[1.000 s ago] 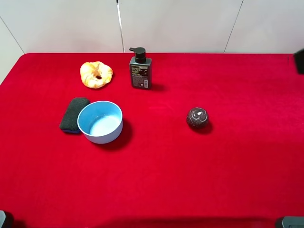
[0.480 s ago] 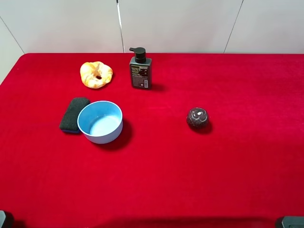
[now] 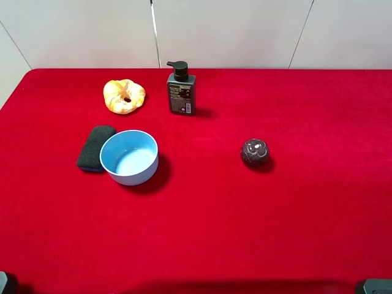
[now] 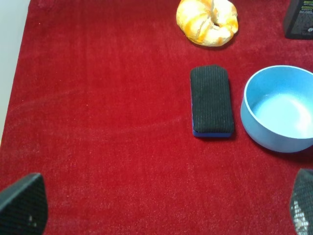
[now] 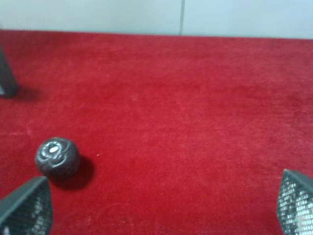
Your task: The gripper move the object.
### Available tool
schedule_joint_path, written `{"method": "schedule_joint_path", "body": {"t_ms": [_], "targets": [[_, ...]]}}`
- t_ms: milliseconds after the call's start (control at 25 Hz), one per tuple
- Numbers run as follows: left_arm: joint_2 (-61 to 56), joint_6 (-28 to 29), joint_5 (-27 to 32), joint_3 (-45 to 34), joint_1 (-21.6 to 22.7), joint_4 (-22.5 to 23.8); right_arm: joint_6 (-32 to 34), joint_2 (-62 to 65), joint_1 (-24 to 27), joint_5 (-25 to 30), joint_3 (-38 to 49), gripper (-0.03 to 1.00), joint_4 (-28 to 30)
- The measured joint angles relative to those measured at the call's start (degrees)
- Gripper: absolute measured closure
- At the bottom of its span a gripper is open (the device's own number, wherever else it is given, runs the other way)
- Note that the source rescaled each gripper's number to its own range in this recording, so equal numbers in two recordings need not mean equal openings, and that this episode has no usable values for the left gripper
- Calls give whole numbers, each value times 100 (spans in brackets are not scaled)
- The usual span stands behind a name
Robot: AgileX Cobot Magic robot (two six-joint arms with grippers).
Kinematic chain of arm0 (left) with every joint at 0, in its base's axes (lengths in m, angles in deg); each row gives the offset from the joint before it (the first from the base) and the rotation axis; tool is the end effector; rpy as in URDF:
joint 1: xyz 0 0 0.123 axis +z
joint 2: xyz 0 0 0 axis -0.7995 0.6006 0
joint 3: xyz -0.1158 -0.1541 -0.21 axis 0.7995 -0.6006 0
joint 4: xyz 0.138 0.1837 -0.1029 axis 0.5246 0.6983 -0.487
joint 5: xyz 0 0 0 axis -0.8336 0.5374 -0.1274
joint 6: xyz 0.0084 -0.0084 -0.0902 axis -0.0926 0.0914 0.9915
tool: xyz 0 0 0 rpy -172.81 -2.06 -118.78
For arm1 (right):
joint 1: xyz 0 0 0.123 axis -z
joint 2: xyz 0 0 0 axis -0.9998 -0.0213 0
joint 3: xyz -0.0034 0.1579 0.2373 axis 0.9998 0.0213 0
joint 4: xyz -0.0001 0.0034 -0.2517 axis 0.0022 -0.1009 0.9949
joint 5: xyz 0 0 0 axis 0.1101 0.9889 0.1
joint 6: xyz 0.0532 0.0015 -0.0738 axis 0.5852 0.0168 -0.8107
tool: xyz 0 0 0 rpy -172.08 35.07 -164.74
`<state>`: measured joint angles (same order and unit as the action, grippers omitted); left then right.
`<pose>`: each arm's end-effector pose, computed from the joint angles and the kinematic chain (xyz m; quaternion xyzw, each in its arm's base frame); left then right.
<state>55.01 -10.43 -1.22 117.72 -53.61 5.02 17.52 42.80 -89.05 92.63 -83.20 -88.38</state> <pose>-0.0051 -0.0046 0.2758 0.0510 0.8523 -0.0037 0.5205 0.0099 0.0078 0.2951 -0.0257 0.8475 0.0371 0.5288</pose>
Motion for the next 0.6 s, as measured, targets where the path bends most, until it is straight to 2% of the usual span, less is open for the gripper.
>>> {"method": "schedule_joint_path", "body": {"t_ms": [160,600], "targets": [[0,0,0,0,0,0,-7,561,249,302,155,-3,-7],[0,0,0,0,0,0,-7,616,277,277,239,-3,-14]]}}
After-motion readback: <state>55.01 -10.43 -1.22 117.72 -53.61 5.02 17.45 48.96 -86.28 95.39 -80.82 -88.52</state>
